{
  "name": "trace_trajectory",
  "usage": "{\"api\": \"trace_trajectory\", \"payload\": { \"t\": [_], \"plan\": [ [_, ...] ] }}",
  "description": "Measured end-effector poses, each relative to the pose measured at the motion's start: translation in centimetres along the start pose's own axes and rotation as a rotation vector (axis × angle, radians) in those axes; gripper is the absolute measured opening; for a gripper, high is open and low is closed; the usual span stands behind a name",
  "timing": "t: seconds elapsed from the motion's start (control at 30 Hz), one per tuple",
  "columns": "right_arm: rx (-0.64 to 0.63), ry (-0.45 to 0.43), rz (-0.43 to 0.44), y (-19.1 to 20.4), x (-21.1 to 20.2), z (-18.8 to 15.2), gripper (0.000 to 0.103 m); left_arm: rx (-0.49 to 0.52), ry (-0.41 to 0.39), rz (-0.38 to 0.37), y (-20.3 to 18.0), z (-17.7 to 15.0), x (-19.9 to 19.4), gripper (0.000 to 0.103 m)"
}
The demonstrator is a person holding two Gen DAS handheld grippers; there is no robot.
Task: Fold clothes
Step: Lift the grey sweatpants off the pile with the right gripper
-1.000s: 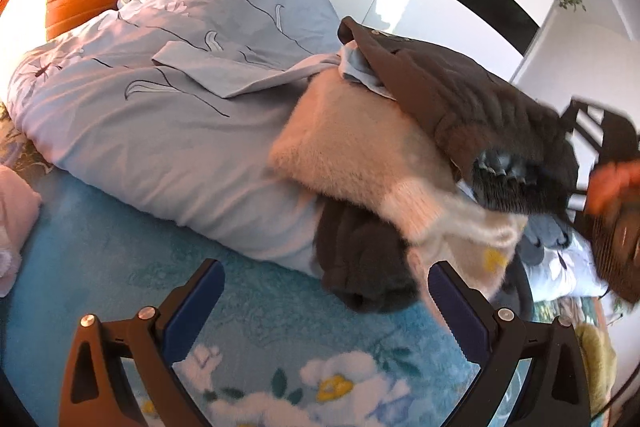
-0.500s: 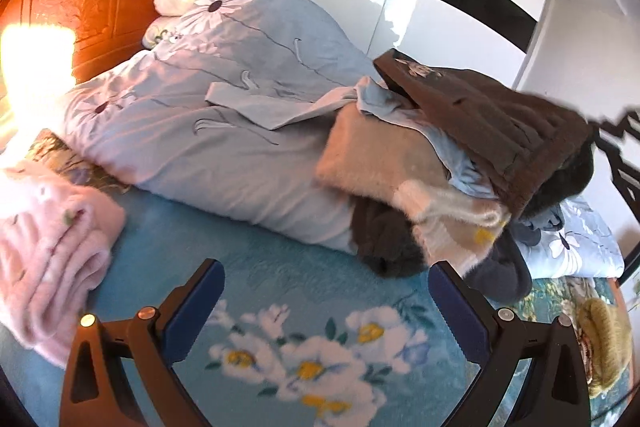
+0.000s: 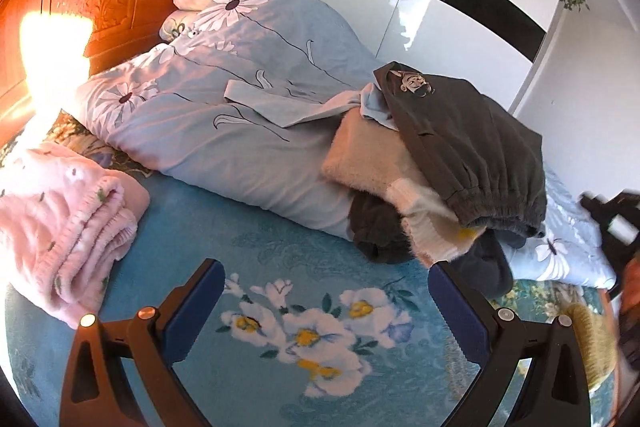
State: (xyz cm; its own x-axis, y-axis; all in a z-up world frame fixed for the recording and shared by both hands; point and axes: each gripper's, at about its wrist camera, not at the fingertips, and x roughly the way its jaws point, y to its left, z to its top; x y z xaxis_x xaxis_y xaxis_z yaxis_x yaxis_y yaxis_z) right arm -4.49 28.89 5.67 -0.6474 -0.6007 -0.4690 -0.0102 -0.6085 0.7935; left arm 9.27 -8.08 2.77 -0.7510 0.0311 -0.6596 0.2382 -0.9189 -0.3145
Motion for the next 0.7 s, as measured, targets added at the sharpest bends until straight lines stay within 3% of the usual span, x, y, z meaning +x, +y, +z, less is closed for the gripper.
{"api": "trace_trajectory", "payload": {
  "t": [0.07, 0.1, 0.13, 0.2, 0.4, 0.5, 0.6, 0.7],
  "plan": [
    [0.008, 0.049, -0.019, -0.6, 2.2, -0.9, 0.008, -0.003, 0.021, -0.002, -0.1, 0.2, 0.3, 0.103],
    [0.014, 0.072, -0.020, -1.0, 3.3, -1.3, 0.020, -0.002, 0.032, -0.002, -0.1, 0.2, 0.5, 0.103],
    [0.025, 0.096, -0.020, -1.5, 4.6, -2.0, 0.041, 0.001, 0.042, -0.001, -0.2, 0.3, 0.7, 0.103],
    [0.051, 0.143, -0.013, -2.2, 6.8, -3.4, 0.055, 0.013, 0.056, 0.006, -0.2, 0.3, 1.0, 0.103],
    [0.160, 0.233, 0.016, -3.8, 12.9, -7.1, 0.059, -0.010, 0.104, 0.019, 0.9, 0.2, 2.0, 0.103],
    [0.234, 0.212, 0.053, -4.6, 14.5, -7.9, 0.070, -0.018, 0.120, 0.028, 1.5, 0.2, 2.5, 0.103],
    [0.295, 0.188, 0.099, -4.9, 15.2, -7.8, 0.071, -0.007, 0.138, 0.034, 1.6, 0.2, 2.8, 0.103],
    [0.320, 0.117, 0.201, -4.5, 14.4, -7.3, 0.071, 0.006, 0.151, 0.040, 1.7, 0.1, 3.1, 0.103]
  ]
}}
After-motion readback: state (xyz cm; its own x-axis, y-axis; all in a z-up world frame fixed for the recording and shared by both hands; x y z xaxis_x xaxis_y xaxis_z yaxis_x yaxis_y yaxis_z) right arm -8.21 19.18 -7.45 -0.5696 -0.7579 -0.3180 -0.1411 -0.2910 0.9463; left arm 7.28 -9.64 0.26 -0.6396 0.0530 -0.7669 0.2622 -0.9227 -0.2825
